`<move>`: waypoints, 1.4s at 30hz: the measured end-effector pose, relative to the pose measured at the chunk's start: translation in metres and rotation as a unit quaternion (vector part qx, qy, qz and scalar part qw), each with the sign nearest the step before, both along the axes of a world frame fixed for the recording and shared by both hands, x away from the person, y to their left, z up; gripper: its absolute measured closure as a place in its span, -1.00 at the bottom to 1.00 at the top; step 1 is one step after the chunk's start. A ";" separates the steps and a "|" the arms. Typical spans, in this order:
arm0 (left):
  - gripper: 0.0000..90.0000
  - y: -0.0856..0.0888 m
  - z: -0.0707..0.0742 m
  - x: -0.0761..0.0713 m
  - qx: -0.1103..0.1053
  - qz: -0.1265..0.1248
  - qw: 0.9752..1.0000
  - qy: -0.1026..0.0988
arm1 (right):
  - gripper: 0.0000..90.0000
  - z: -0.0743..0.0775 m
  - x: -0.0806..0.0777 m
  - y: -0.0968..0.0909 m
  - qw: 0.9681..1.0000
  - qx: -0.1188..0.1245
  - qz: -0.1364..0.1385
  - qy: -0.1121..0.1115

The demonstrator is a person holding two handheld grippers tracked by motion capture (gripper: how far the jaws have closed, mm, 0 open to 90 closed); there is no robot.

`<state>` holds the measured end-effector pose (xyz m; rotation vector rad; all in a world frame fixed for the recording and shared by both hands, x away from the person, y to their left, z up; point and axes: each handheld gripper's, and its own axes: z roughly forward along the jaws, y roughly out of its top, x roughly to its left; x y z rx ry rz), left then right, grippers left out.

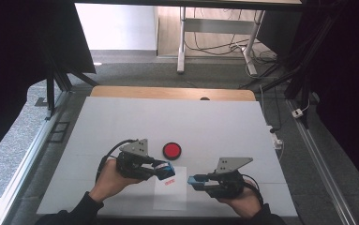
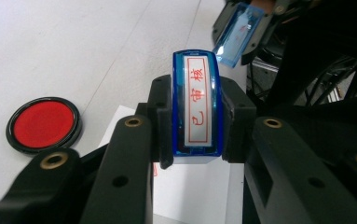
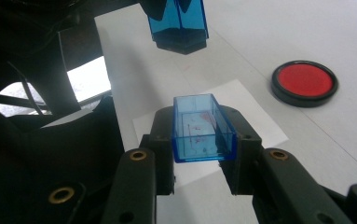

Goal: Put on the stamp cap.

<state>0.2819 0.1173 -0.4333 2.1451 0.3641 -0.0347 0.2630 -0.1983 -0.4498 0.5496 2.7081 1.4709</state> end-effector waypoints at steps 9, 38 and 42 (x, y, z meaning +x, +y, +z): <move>0.56 0.004 0.003 0.001 -0.015 -0.016 1.000 -0.005 | 0.52 -0.007 0.009 0.018 0.999 0.006 0.033 0.014; 0.56 0.004 0.008 -0.004 -0.034 -0.087 0.994 -0.050 | 0.53 -0.016 0.020 0.066 0.993 0.023 0.111 0.015; 0.56 0.002 0.007 -0.005 -0.033 -0.099 0.993 -0.057 | 0.53 -0.015 0.018 0.068 0.993 0.025 0.119 0.007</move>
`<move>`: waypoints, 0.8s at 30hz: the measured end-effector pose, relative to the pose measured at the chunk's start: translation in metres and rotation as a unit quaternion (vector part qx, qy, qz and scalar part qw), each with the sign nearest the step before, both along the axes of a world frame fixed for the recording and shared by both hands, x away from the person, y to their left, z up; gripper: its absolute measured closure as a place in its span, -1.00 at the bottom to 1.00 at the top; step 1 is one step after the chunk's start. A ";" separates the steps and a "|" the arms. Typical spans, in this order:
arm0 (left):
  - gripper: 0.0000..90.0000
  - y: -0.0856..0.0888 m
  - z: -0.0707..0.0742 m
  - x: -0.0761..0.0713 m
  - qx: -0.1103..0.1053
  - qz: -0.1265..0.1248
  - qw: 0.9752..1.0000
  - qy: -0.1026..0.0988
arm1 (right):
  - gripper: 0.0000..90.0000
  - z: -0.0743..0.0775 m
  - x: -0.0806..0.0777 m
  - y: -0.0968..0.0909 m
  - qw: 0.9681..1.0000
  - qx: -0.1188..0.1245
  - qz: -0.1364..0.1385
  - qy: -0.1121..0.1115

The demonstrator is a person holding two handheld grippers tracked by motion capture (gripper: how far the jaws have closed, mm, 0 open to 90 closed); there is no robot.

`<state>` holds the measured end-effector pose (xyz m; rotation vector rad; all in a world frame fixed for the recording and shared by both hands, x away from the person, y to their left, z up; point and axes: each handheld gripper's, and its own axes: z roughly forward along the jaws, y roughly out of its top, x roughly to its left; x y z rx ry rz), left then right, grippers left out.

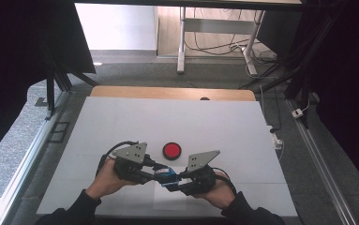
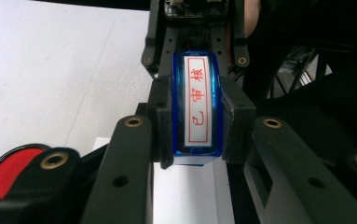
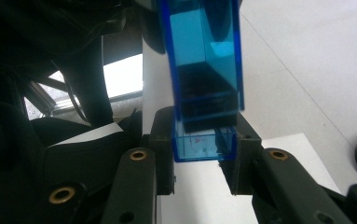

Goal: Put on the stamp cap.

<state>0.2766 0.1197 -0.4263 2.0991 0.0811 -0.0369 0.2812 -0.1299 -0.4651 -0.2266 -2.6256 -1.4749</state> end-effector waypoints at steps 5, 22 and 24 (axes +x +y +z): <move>0.56 0.001 -0.001 0.000 -0.004 -0.008 1.000 -0.001 | 0.53 0.000 -0.001 0.000 1.000 0.000 0.007 -0.004; 0.56 0.003 -0.005 0.003 -0.032 -0.028 0.999 0.022 | 0.54 0.006 -0.005 -0.001 0.999 0.024 0.018 -0.016; 0.56 0.004 -0.005 0.003 -0.040 -0.027 0.998 0.026 | 0.54 0.007 -0.005 -0.002 0.999 0.032 0.018 -0.016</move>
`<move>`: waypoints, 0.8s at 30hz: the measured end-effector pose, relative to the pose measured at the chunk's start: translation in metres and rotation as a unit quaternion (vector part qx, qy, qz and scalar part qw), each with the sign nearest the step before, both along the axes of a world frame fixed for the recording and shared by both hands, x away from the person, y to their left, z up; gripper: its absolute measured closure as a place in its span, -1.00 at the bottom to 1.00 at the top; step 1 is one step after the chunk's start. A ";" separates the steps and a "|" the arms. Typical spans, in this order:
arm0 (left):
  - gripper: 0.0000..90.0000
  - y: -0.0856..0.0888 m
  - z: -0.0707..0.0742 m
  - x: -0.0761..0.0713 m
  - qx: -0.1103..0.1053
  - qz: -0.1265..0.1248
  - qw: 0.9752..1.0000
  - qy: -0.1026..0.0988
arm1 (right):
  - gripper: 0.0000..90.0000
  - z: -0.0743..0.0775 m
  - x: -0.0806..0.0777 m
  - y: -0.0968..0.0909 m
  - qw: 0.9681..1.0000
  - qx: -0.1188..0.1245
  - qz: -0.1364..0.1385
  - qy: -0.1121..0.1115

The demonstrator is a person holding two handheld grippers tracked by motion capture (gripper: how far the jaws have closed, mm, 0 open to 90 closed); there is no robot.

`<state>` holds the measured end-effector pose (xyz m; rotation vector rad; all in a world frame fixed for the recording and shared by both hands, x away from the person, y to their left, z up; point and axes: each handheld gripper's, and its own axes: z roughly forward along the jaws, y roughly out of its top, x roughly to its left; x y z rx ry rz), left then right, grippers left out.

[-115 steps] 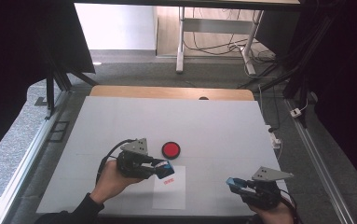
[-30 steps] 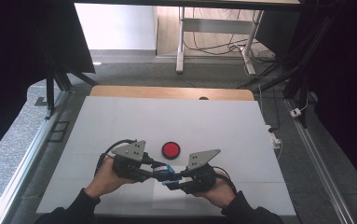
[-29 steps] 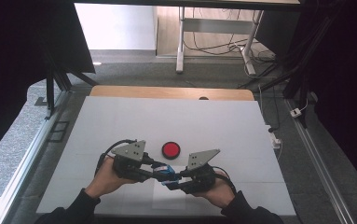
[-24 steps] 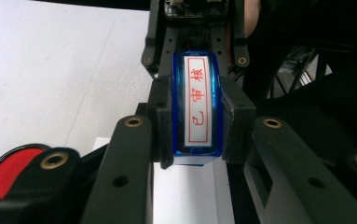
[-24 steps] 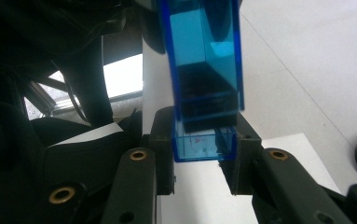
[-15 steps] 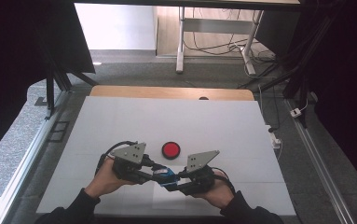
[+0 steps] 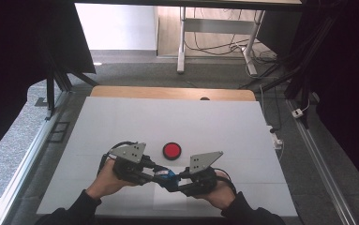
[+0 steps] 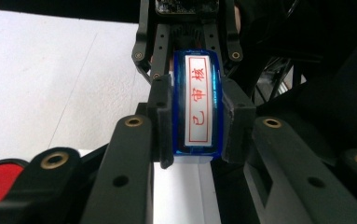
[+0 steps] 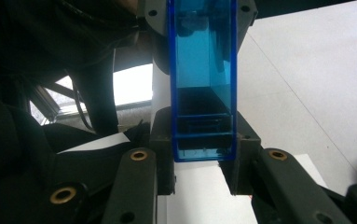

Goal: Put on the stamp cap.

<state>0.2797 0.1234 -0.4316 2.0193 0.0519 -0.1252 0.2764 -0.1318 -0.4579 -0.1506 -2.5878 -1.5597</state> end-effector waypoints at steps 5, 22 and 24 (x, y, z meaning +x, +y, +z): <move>0.56 0.002 -0.002 0.001 -0.021 -0.001 1.000 0.014 | 0.54 0.002 0.000 -0.001 1.000 0.012 0.000 0.006; 0.56 -0.003 -0.002 0.001 0.019 0.016 1.000 -0.004 | 0.42 -0.001 -0.001 -0.001 1.000 -0.006 -0.020 -0.019; 0.56 -0.003 -0.002 0.001 0.018 0.017 1.000 -0.003 | 0.41 0.000 0.000 -0.002 1.000 -0.007 -0.022 -0.020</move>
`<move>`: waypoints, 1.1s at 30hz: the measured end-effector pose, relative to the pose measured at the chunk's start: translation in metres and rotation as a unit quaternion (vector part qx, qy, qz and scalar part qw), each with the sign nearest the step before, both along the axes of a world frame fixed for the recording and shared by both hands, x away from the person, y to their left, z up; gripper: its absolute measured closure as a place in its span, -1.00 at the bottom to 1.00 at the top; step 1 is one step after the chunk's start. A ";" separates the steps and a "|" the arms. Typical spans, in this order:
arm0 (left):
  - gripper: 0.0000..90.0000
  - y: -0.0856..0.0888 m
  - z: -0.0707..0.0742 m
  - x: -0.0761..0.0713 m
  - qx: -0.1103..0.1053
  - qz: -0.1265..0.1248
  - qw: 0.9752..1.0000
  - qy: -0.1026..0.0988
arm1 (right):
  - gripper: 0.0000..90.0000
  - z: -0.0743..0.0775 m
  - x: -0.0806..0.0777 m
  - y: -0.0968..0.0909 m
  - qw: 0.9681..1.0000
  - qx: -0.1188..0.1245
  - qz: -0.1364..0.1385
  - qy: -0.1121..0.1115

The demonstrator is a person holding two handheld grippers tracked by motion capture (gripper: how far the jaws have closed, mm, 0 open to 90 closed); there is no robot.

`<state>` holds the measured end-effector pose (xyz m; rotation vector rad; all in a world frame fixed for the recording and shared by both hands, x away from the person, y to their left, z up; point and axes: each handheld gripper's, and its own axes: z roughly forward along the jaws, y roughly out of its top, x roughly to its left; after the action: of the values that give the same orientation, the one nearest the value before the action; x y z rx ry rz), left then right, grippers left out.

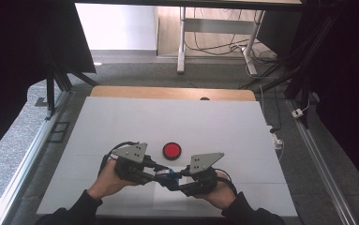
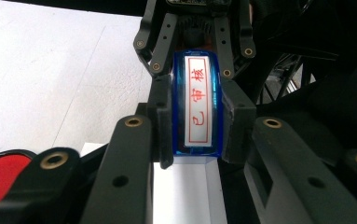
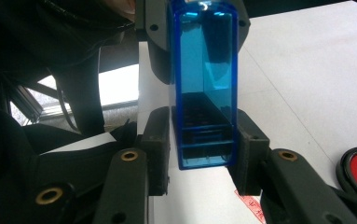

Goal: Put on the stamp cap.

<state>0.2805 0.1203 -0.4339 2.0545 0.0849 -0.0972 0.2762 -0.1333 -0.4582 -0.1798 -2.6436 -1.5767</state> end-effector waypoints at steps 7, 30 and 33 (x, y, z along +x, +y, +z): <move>0.56 0.001 0.001 -0.001 -0.002 0.005 1.000 -0.002 | 0.34 -0.001 0.000 0.000 1.000 0.002 -0.003 0.005; 0.56 0.013 0.014 -0.002 0.001 0.040 0.999 -0.001 | 0.13 0.004 -0.002 -0.007 0.998 -0.022 -0.061 0.002; 0.56 0.014 0.015 -0.001 0.009 0.051 0.999 -0.001 | 0.08 0.005 -0.003 -0.008 0.997 -0.025 -0.070 0.001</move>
<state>0.2796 0.1347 -0.4193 2.0640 0.1891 -0.0323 0.2734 -0.1416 -0.4528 -0.3771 -2.7249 -1.5480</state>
